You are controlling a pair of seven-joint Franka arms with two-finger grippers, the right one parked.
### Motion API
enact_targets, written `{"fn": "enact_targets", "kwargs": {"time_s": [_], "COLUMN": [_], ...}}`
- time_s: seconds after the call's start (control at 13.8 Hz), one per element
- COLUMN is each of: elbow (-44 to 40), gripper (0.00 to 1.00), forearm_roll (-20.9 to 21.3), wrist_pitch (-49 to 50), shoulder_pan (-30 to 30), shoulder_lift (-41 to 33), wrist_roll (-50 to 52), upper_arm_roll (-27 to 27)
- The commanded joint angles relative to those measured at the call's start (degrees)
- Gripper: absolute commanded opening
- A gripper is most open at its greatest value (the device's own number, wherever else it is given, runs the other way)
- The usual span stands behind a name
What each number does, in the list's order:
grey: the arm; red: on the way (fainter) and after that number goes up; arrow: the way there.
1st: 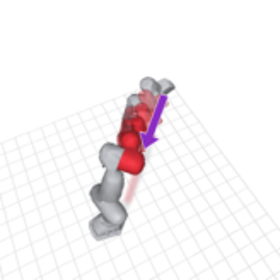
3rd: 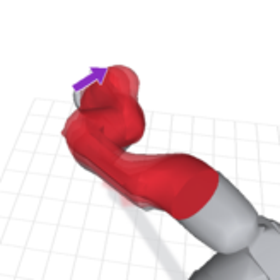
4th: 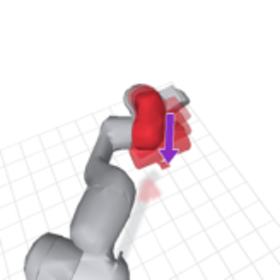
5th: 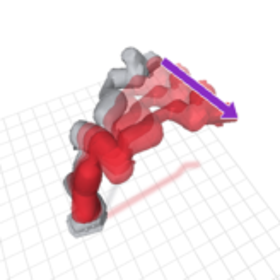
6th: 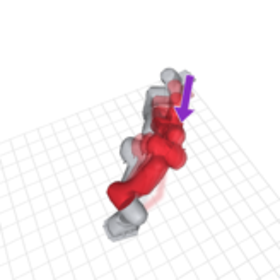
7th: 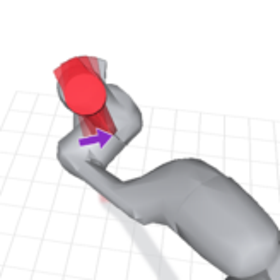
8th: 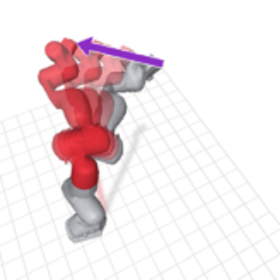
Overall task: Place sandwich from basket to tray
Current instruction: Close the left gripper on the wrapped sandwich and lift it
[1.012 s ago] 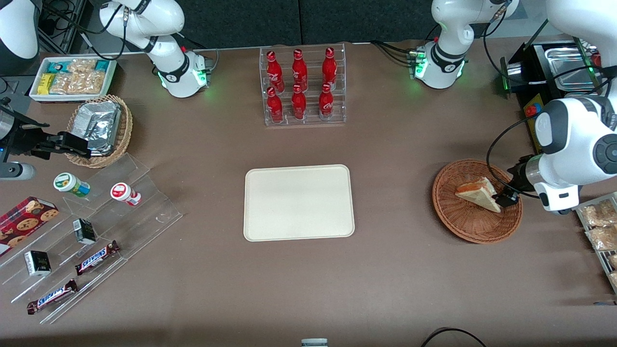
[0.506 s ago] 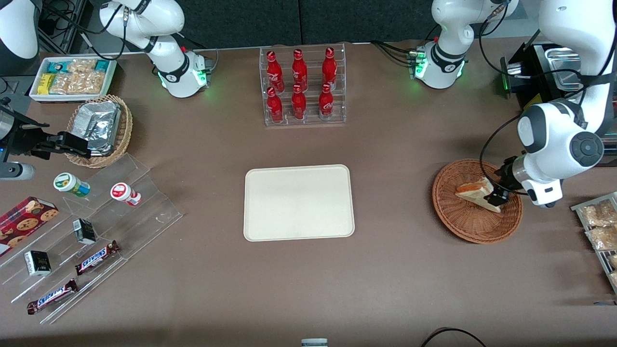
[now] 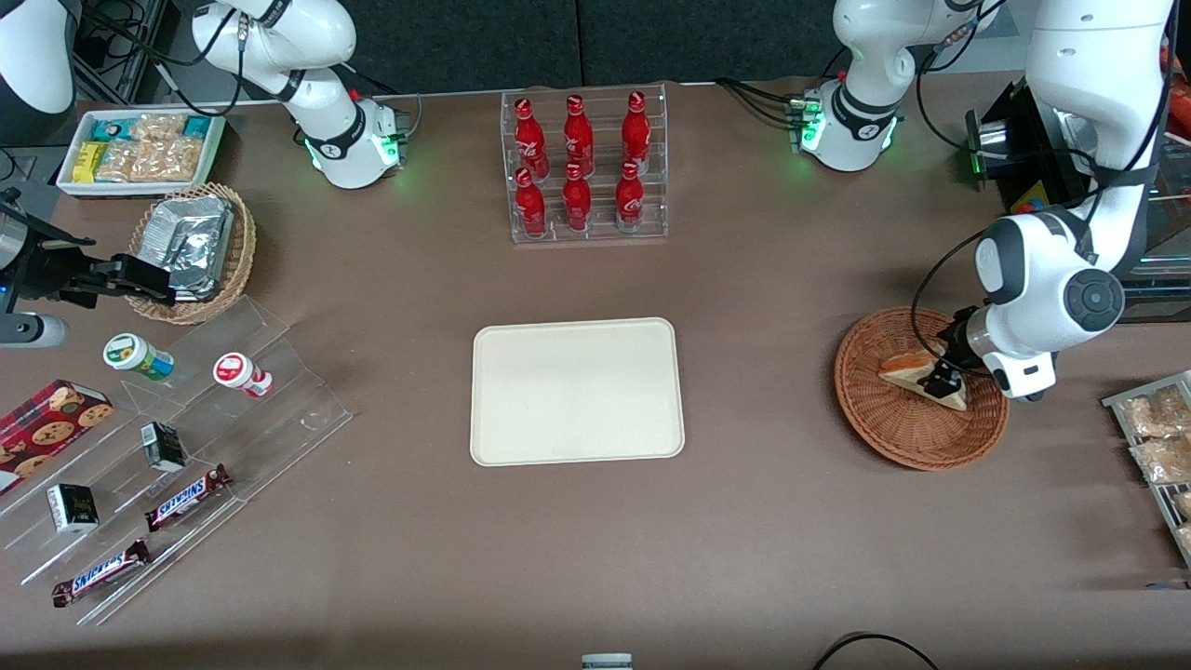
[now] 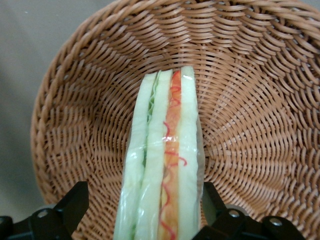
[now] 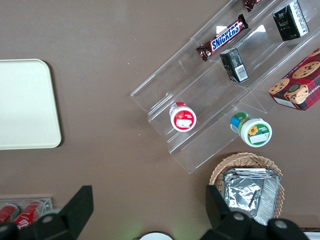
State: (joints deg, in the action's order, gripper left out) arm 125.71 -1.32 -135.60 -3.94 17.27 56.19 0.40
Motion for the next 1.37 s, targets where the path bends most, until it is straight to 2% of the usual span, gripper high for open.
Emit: {"fn": "enact_targets", "kwargs": {"time_s": [0.0, 0.07, 0.14, 0.22, 0.43, 0.65, 0.87, 1.01, 1.3], "elbow": [0.2, 0.2, -0.1, -0.5, -4.4, -16.3, -30.1, -35.7, -39.9], "gripper": [0.75, 0.39, 0.19, 0.12, 0.08, 0.08, 0.08, 0.08, 0.09], "forearm_roll": [-0.6, -0.7, -0.7, -0.6, -0.5, -0.6, -0.8, -2.1, -3.2], "wrist_pitch": [-2.2, -2.2, -1.9, -1.7, 2.8, 19.7, 35.6, 41.4, 44.6], "shoulder_pan": [0.0, 0.0, 0.0, 0.2, 0.5, 0.6, 0.6, 0.6, 0.6], "shoulder_lift": [0.7, 0.6, 0.2, -0.1, -2.1, -3.1, -2.8, -2.8, -2.8], "wrist_roll": [1.0, 1.3, 2.1, 3.0, 4.2, 4.0, 4.1, 4.2, 4.2], "upper_arm_roll": [-0.2, -0.2, -0.2, -0.3, -0.6, -2.6, -7.3, -11.4, -21.3]}}
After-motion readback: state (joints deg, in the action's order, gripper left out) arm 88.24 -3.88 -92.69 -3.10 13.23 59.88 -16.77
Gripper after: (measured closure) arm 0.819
